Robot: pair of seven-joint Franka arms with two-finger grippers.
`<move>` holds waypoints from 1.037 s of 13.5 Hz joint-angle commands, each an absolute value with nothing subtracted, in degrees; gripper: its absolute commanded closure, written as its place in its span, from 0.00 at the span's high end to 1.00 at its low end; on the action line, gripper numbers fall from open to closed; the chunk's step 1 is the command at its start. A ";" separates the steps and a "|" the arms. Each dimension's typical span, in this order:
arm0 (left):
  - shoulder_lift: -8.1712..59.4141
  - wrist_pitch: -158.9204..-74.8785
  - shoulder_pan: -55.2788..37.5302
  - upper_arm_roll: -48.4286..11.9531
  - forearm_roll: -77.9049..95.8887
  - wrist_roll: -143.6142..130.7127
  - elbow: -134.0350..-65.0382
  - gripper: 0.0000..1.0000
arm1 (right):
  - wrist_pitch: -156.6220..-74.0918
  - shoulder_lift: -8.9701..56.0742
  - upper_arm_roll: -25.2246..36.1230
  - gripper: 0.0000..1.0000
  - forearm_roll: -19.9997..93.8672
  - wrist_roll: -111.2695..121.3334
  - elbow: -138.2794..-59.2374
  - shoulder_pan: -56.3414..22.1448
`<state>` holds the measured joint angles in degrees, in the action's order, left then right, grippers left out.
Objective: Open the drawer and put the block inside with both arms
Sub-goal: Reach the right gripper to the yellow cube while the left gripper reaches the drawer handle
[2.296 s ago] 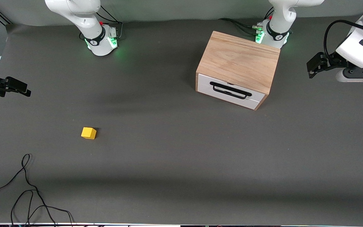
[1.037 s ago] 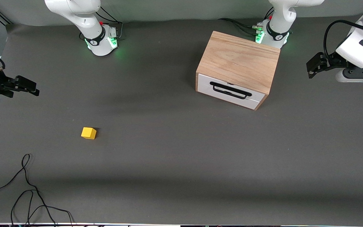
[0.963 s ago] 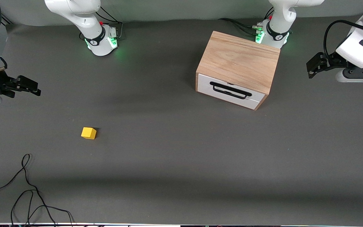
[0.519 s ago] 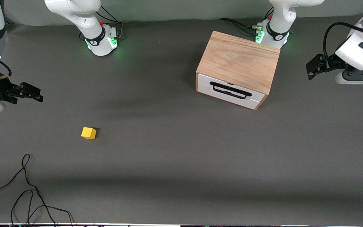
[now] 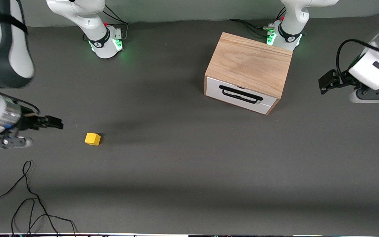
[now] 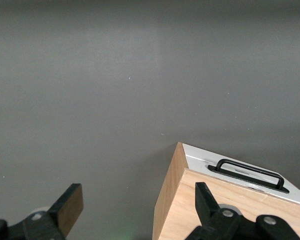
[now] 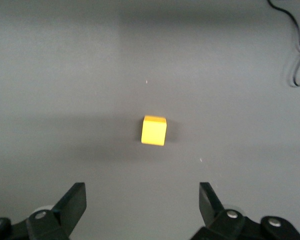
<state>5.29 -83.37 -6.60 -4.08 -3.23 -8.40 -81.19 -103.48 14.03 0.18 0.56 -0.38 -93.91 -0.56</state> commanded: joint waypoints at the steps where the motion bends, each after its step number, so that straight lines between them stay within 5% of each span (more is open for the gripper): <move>1: 8.87 -83.41 -7.65 -3.43 1.37 -19.27 -79.28 1.00 | -115.88 13.27 0.26 1.00 1.05 -1.85 -103.94 -1.05; 9: 14.49 -86.04 -18.62 -3.69 4.92 -72.17 -81.12 1.00 | -144.02 20.48 0.35 1.00 1.58 -4.04 -120.13 -1.05; 14: 16.61 -88.76 -23.46 -3.69 2.12 -83.55 -85.06 1.00 | -150.46 25.66 0.35 1.00 3.16 -4.04 -121.29 -1.14</move>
